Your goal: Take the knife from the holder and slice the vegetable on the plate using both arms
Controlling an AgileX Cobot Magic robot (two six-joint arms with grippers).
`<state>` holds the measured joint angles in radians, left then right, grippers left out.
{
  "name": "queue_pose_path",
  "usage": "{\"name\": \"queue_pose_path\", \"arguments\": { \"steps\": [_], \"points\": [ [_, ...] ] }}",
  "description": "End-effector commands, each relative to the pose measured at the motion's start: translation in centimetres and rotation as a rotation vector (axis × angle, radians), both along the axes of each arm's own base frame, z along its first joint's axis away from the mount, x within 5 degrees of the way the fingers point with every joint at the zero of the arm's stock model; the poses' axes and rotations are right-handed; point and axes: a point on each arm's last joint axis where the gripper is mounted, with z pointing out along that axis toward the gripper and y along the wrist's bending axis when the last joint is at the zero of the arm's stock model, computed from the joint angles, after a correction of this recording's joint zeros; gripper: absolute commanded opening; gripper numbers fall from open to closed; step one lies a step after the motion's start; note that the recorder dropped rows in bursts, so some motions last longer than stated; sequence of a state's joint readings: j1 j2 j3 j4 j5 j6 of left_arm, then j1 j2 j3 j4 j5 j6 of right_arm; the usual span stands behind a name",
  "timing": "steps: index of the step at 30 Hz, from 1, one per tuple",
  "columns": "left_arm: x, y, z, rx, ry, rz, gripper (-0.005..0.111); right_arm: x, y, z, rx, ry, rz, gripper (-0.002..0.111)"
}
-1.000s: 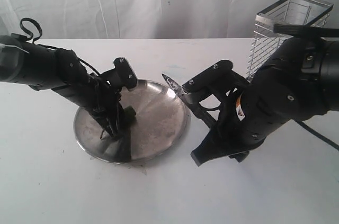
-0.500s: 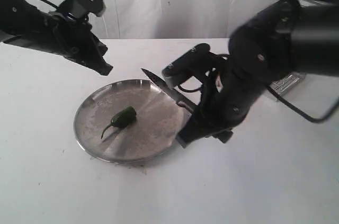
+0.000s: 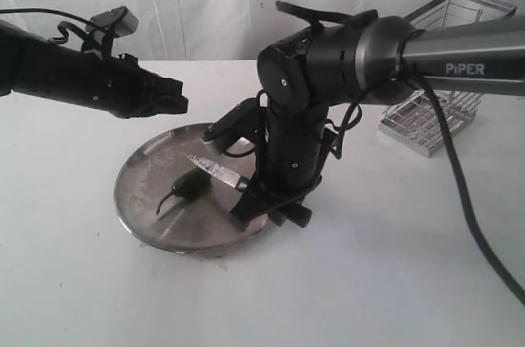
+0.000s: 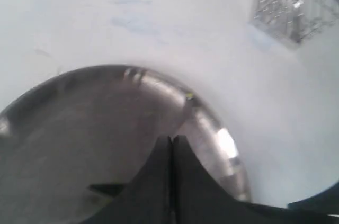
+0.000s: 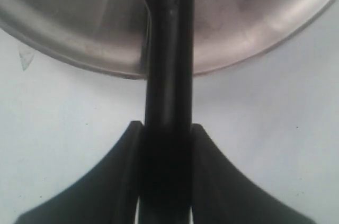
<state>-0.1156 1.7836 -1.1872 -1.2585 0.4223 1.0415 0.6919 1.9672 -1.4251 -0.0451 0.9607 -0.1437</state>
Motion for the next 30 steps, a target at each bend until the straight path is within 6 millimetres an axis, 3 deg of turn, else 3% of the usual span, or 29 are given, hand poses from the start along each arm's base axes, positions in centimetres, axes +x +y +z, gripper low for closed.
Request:
{"name": "queue_pose_path", "arguments": {
  "steps": [1,11,22,30],
  "points": [
    [0.1,-1.1,0.3,-0.142,-0.091,-0.123,0.000,0.2,0.4,-0.4,-0.012,-0.025,0.043,0.000],
    [1.3,-1.0,-3.0,-0.133,-0.009,-0.060,0.000,-0.5,1.7,-0.1,-0.159,-0.202,0.051,0.000],
    [1.5,-0.4,-3.1,-0.130,-0.004,-0.026,0.000,-0.7,1.7,-0.1,-0.187,-0.225,0.024,0.000],
    [1.4,-0.4,-3.0,-0.111,-0.012,-0.044,0.000,-2.1,3.1,-0.1,-0.192,-0.230,0.078,0.000]
  ]
}}
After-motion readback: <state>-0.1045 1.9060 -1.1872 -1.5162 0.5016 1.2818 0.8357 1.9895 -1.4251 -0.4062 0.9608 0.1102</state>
